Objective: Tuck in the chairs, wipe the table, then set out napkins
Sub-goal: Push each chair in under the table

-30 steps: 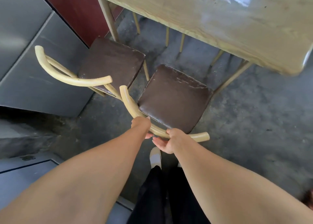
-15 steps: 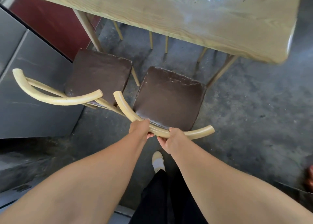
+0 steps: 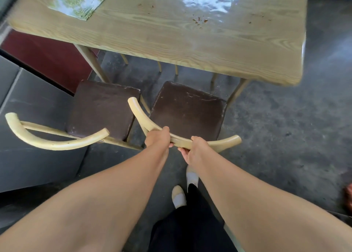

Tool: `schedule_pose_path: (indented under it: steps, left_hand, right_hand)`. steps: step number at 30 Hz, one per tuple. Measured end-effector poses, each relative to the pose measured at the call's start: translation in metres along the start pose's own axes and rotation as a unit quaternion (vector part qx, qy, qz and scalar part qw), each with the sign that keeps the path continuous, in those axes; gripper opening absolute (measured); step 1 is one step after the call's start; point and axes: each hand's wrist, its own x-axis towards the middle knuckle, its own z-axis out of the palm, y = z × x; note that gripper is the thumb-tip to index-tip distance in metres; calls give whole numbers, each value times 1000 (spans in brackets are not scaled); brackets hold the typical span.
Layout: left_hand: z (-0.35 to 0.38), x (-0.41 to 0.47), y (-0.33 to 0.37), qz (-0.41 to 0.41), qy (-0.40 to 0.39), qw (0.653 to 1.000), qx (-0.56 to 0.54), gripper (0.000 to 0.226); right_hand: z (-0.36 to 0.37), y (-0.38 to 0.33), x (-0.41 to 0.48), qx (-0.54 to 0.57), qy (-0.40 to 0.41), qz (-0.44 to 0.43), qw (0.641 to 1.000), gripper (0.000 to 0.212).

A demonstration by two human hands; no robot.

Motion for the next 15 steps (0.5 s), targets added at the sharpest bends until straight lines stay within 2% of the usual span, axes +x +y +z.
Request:
schedule_pose_path:
  steps: [15]
  left_hand:
    - [96, 41, 104, -19, -33, 997, -64, 41]
  right_hand:
    - [62, -134, 37, -51, -5, -77, 996, 49]
